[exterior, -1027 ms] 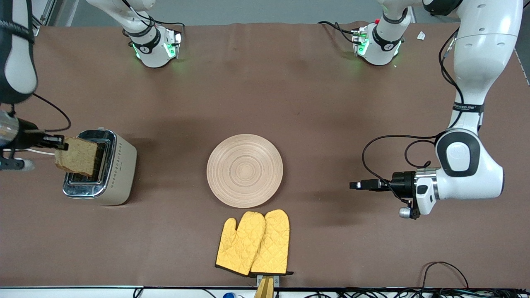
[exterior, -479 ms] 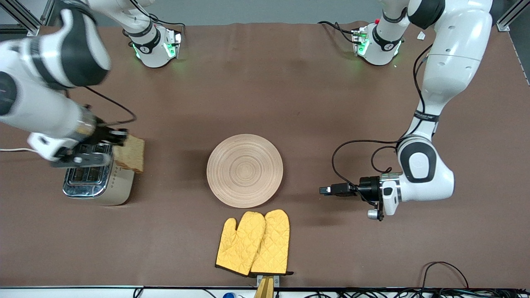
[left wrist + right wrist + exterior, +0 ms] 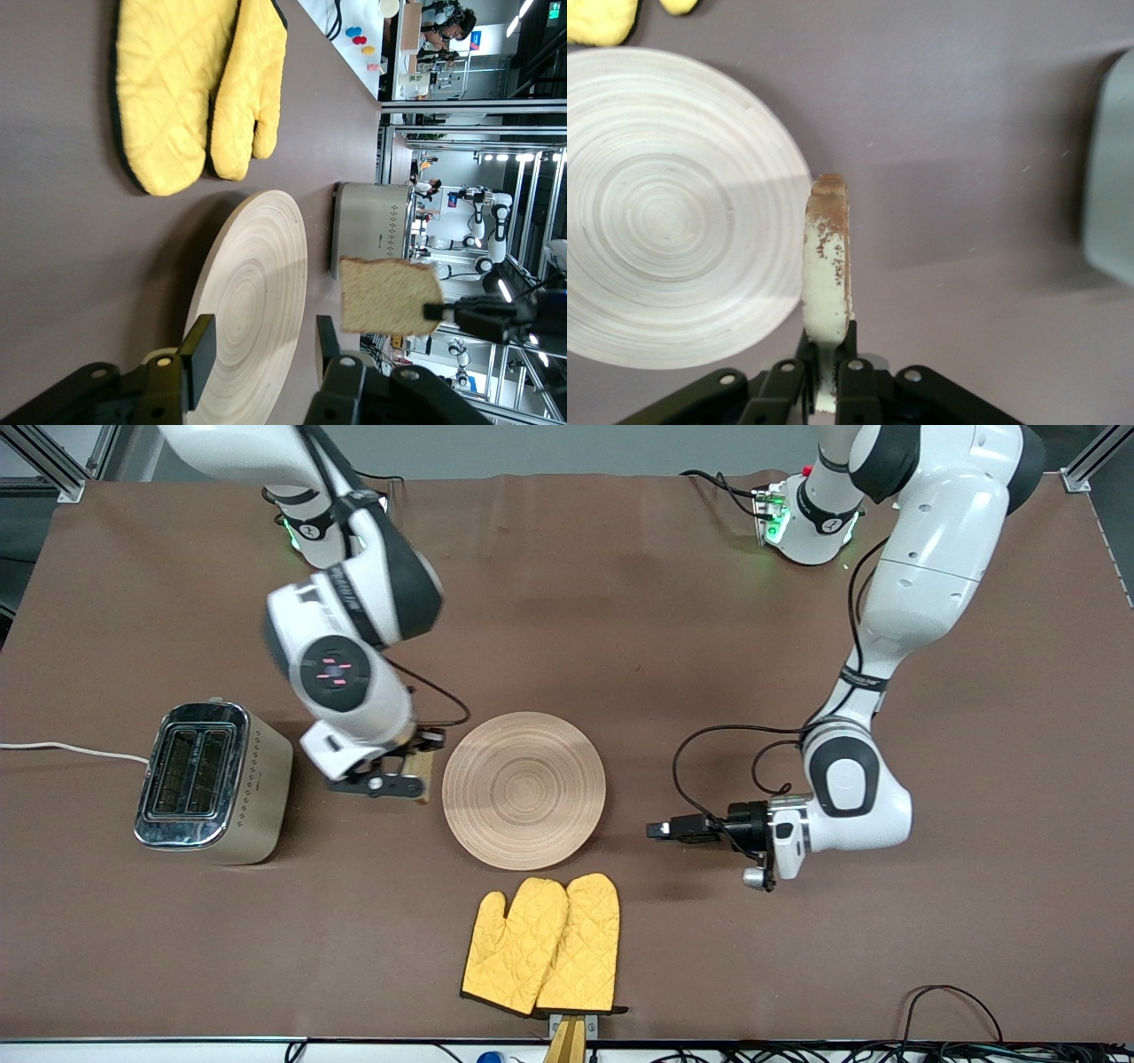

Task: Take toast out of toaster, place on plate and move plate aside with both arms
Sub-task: 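Lift the toast and carry it over the wooden plate with the right gripper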

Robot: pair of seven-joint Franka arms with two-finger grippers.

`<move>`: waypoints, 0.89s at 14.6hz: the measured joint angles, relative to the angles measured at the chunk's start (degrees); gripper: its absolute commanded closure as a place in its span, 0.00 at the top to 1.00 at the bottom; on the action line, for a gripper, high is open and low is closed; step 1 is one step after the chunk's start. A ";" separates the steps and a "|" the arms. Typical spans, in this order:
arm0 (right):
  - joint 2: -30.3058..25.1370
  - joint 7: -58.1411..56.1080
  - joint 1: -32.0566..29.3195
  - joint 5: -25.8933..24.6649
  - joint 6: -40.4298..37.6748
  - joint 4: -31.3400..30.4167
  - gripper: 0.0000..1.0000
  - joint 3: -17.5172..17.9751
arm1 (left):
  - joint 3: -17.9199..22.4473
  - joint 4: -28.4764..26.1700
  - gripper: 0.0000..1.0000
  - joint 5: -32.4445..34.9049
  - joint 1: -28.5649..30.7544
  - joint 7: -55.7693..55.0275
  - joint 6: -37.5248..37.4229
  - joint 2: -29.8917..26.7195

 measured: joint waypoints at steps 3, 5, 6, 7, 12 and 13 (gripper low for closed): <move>4.06 8.64 4.33 -1.50 1.01 2.81 0.30 -0.08 | 0.02 -0.03 0.51 -0.35 -1.07 2.61 1.41 1.31; 6.50 13.66 5.64 -2.33 4.06 4.19 1.00 -0.14 | 0.14 -0.07 0.51 -0.36 -0.86 4.70 1.41 2.59; 7.29 15.78 5.82 -2.37 5.24 4.58 1.00 -0.15 | 0.16 -0.07 0.51 -0.36 -0.76 5.29 1.41 3.14; 7.79 17.49 5.83 -2.38 5.87 4.91 1.00 -0.18 | 0.15 -0.07 0.51 -0.36 -0.76 5.67 1.40 3.53; 7.46 19.27 4.72 -2.40 4.93 10.26 1.00 -1.23 | 0.02 -0.11 0.51 -2.49 -2.41 5.84 1.38 4.55; 7.14 19.32 3.83 -2.40 4.85 11.16 1.00 -1.38 | 0.02 -0.13 0.51 -2.86 -2.95 5.88 1.46 4.83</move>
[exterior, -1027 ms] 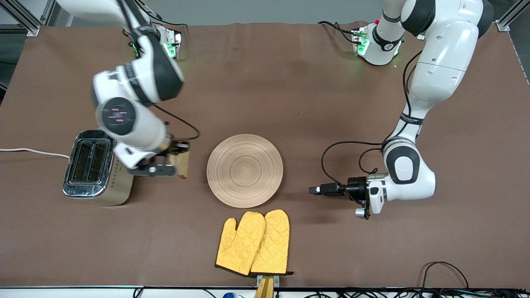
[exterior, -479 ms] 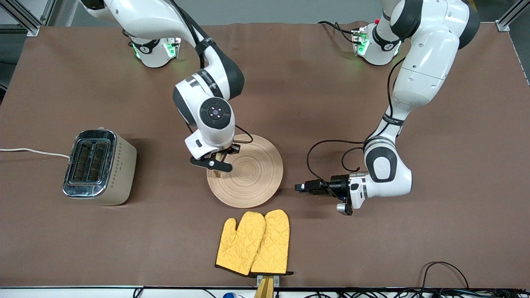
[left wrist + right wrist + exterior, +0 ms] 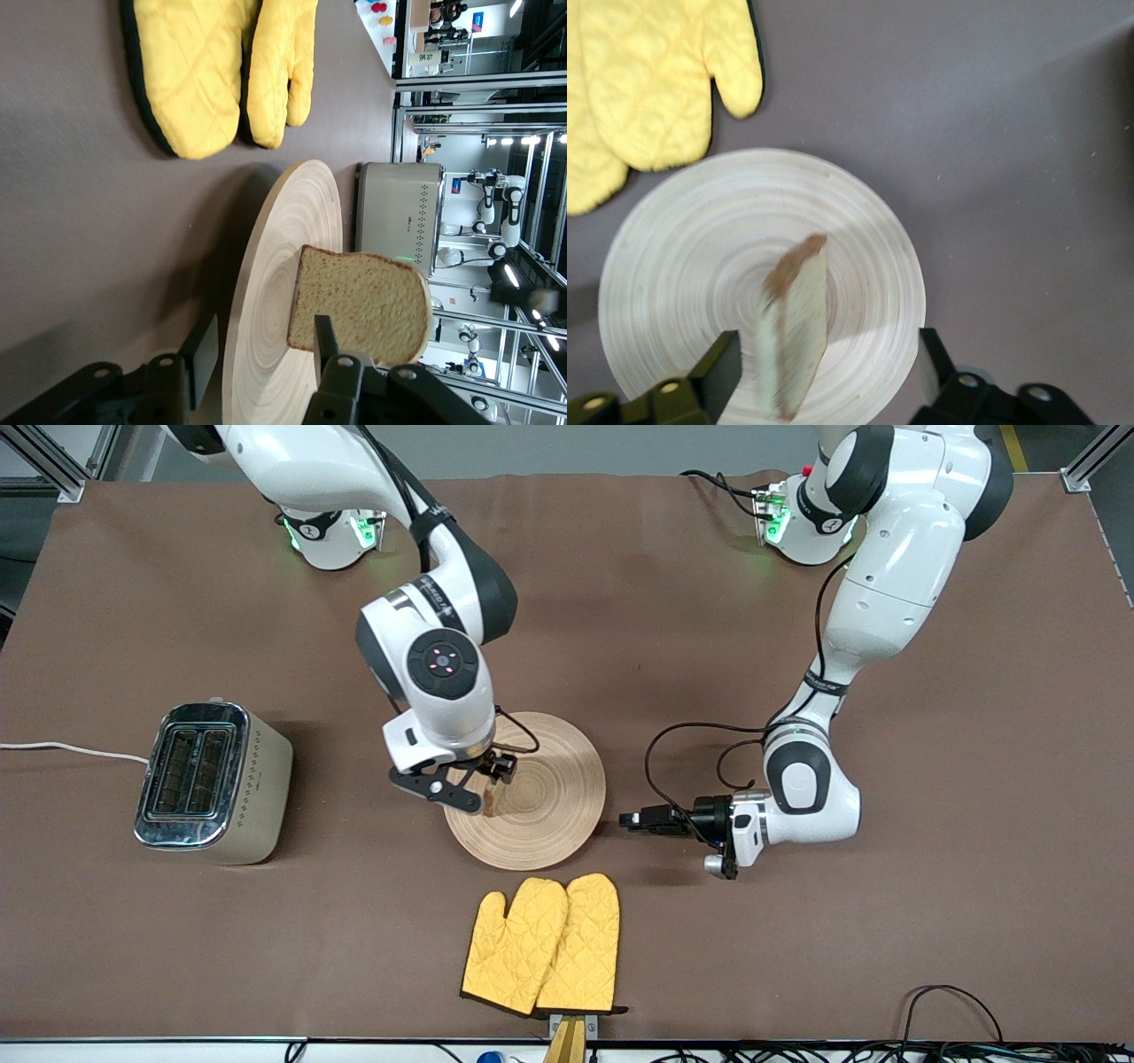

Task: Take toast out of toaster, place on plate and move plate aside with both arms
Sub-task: 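Lift the toast and carry it over the wooden plate with the right gripper, then release the toast onto the plate while the left gripper grips the plate rim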

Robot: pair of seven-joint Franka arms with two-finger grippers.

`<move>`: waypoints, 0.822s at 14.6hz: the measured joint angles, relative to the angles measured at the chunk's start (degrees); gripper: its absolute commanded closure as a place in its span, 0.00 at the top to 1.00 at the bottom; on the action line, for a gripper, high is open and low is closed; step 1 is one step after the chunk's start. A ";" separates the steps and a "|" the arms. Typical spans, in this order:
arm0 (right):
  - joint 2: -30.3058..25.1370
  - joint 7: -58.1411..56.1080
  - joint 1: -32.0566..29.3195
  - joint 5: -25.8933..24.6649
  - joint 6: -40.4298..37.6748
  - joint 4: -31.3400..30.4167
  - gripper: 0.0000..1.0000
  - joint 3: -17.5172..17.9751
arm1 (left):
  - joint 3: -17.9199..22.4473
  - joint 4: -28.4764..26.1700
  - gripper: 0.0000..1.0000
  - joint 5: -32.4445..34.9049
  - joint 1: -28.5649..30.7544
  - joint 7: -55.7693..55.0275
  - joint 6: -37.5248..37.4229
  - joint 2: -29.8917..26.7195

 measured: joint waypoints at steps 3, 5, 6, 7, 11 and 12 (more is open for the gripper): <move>-2.05 -0.41 -4.69 0.10 -1.85 1.69 1.00 0.02 | 0.00 -0.39 0.50 -1.27 -1.30 1.56 0.62 1.08; -4.09 -5.38 -8.24 0.42 -3.75 1.85 1.00 0.04 | 0.00 -1.14 0.49 -2.25 -1.66 3.40 0.67 1.42; -5.14 -8.97 -9.86 0.96 -4.59 1.93 1.00 -0.02 | 0.00 -1.53 0.48 -2.38 -1.68 3.82 0.67 1.50; -6.37 -12.21 -11.53 1.53 -5.51 2.01 1.00 -0.10 | 0.00 -1.91 0.48 -2.38 -1.67 4.10 0.67 1.52; -11.50 -24.64 -19.30 2.05 -10.40 1.90 1.00 -0.22 | -0.06 -2.62 0.42 -2.45 -2.11 5.14 0.67 1.52; -12.63 -27.77 -21.28 2.12 -10.96 1.47 1.00 -0.23 | -0.08 -2.69 0.42 -2.74 -2.39 5.19 0.67 1.52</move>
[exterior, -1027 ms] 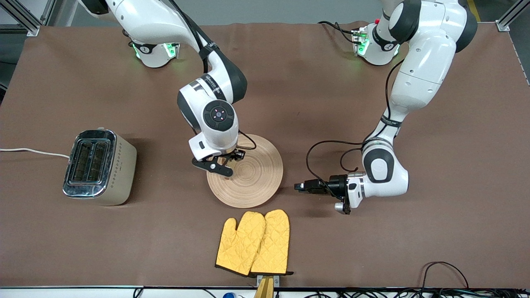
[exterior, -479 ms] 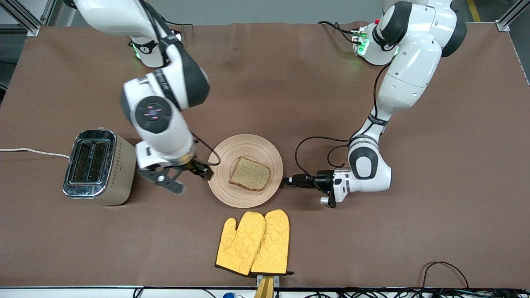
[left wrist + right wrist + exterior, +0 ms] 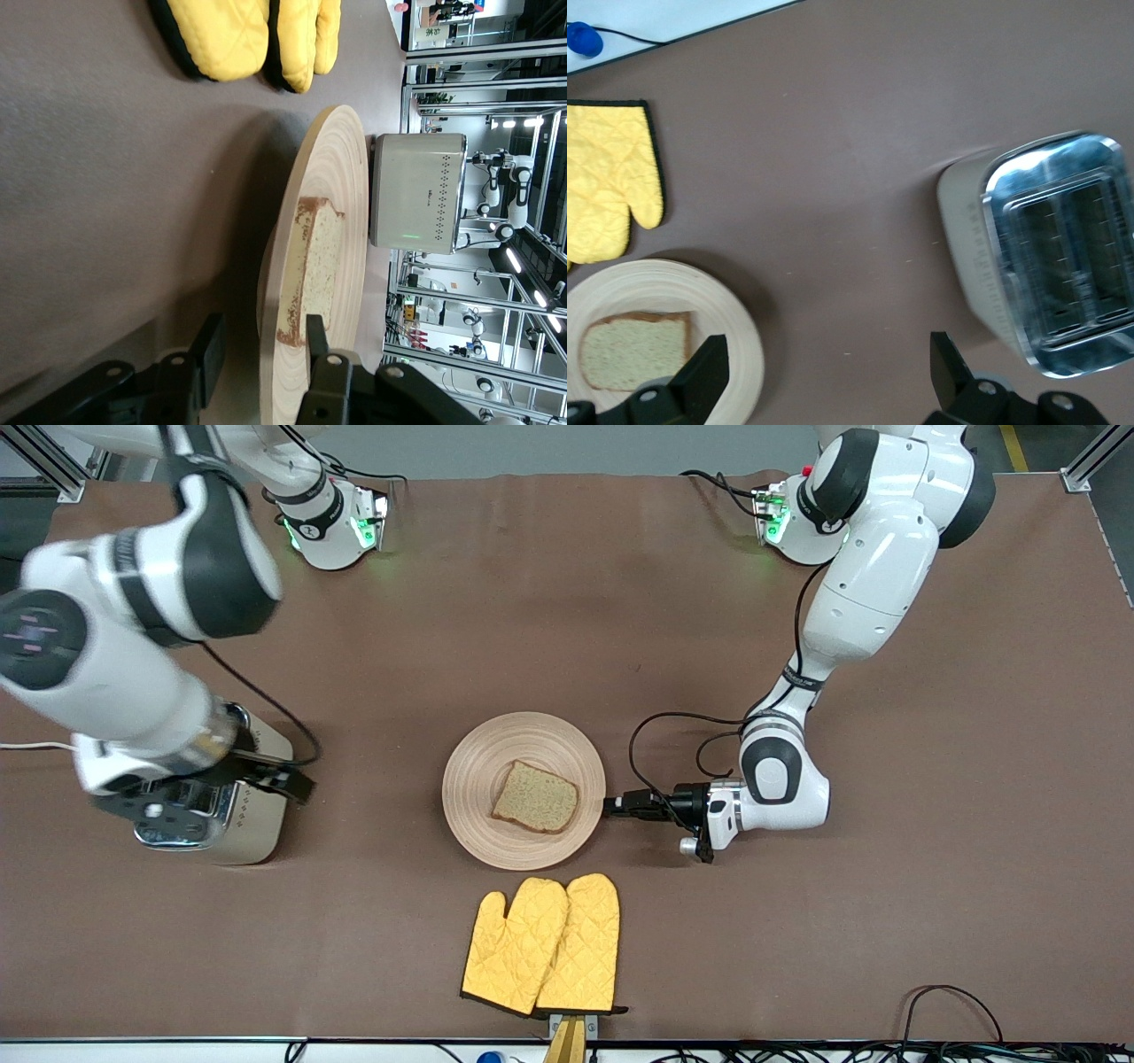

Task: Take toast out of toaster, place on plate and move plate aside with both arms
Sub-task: 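Release the toast onto the plate while the left gripper grips the plate rim, then slide the plate with the left gripper away from the toaster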

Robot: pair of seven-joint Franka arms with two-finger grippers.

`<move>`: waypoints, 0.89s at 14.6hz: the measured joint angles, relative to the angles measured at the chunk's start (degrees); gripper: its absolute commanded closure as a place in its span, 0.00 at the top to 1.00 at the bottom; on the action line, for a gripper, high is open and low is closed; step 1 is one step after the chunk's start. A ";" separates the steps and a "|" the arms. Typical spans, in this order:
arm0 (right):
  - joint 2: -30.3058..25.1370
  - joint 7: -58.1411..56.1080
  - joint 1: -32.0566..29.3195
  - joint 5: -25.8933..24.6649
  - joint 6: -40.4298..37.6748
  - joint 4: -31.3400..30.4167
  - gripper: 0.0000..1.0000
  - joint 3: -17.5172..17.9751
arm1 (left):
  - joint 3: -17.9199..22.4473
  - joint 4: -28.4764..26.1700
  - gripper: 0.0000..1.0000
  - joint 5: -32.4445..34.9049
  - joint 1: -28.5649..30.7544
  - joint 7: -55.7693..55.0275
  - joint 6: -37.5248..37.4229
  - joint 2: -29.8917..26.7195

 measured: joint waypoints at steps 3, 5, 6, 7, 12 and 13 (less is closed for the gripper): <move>-4.16 -9.93 -6.08 1.17 -0.55 -3.14 1.00 -0.04 | -0.01 -0.26 0.32 -2.09 -1.37 0.29 0.12 0.01; -7.69 -14.59 -9.74 2.33 -0.63 -6.49 1.00 -0.04 | -0.01 -0.41 0.19 -2.48 -2.24 0.31 1.59 0.02; -9.60 -16.78 -11.20 2.60 -0.66 -8.24 1.00 -0.05 | -0.01 -0.51 0.10 -2.52 -2.41 0.31 1.92 0.03; -11.57 -18.56 -12.34 2.70 -0.68 -10.09 1.00 -0.06 | 0.00 -0.63 0.02 -2.53 -2.44 0.31 2.10 0.06; -22.58 -22.14 -14.03 2.75 2.65 -21.07 1.00 -0.07 | 0.21 -0.98 0.00 -4.01 -2.35 0.65 4.83 0.17; -25.02 -23.43 -14.61 2.74 4.75 -24.08 1.00 -0.07 | 0.25 -0.87 0.00 -4.18 -2.12 0.62 5.36 -0.07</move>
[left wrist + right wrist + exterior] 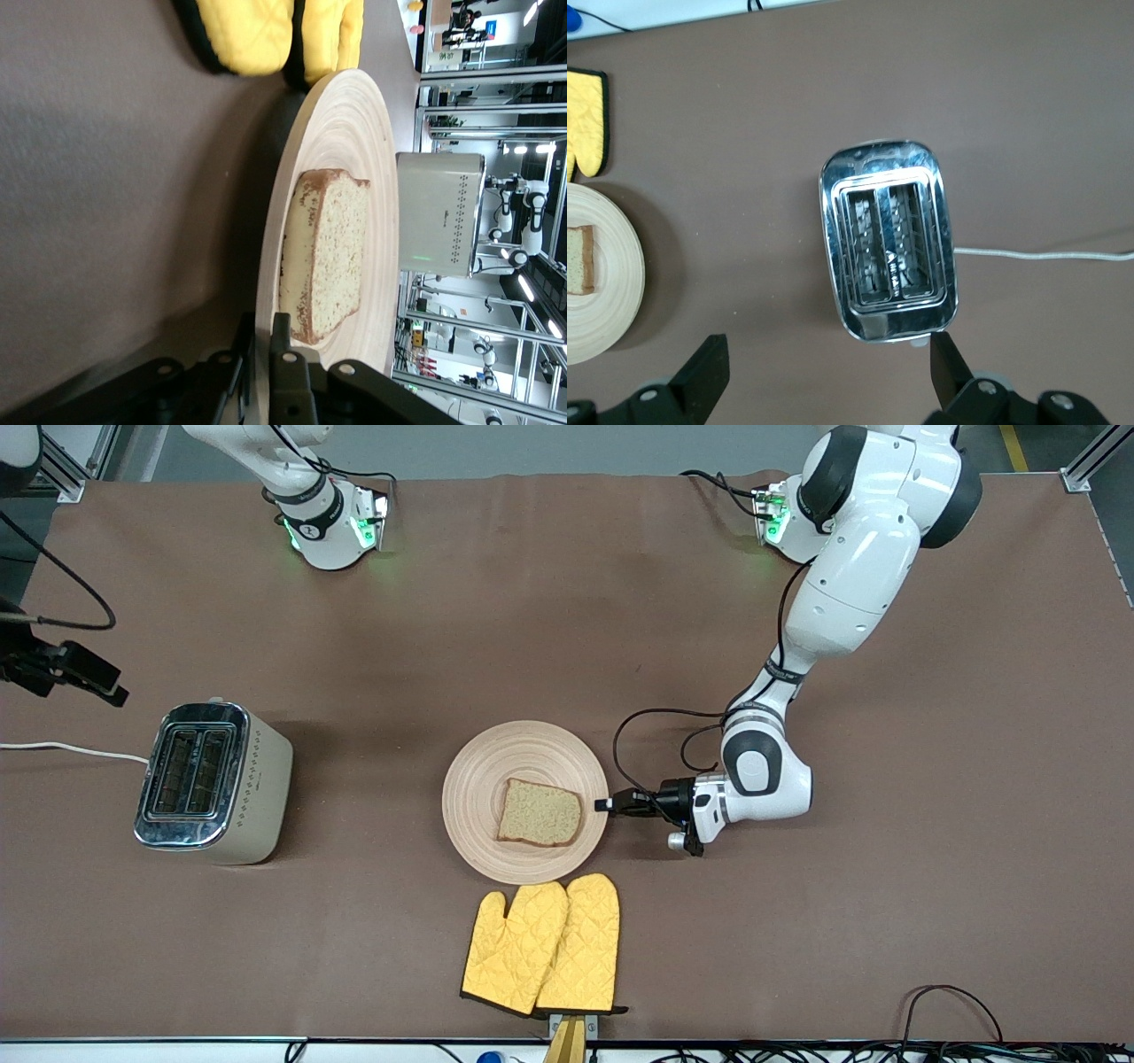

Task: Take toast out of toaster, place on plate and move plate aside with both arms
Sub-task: 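Slide the plate with the left gripper away from the toaster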

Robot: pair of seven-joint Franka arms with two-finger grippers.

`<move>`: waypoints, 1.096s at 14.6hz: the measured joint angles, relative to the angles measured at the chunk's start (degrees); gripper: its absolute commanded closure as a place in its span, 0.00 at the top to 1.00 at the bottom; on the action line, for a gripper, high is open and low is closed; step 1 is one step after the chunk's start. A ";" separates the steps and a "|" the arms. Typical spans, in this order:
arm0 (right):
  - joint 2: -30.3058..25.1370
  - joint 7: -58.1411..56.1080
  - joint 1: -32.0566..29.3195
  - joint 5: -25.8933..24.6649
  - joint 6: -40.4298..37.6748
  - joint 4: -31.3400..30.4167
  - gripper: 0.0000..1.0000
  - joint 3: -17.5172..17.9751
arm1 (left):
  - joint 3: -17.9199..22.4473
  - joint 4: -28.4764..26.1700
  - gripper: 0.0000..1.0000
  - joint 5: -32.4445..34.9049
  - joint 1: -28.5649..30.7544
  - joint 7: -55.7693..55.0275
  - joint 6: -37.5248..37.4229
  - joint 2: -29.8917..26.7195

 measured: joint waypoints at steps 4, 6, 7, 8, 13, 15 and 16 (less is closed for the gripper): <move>-5.75 -2.34 -1.39 0.00 0.49 -5.78 1.00 0.00 | 0.67 0.85 0.00 -0.09 3.17 -5.29 0.82 -3.54; -6.14 -2.37 -1.39 0.00 -2.62 -3.46 1.00 0.38 | 1.43 0.94 0.00 0.53 5.91 -7.47 0.91 -6.41; -6.11 -2.37 -1.38 0.01 -3.87 -2.17 1.00 0.56 | 1.75 0.96 0.00 2.44 7.64 -8.00 0.97 -7.59; -6.10 -2.37 -1.38 0.01 -4.49 -1.30 1.00 0.65 | 1.89 0.94 0.00 5.24 9.79 -8.38 0.98 -8.49; -5.51 -2.54 -1.38 0.02 -4.98 -0.57 1.00 0.69 | 1.96 0.76 0.00 16.40 22.84 -8.43 -1.01 -9.10; -5.48 -2.57 -1.39 0.02 -4.98 -0.48 1.00 0.69 | 1.96 0.70 0.00 20.49 27.15 -8.41 -3.35 -9.08; -5.48 -2.58 -1.38 0.02 -4.98 -0.45 1.00 0.69 | 1.95 0.71 0.00 22.42 29.26 -8.33 -4.90 -9.04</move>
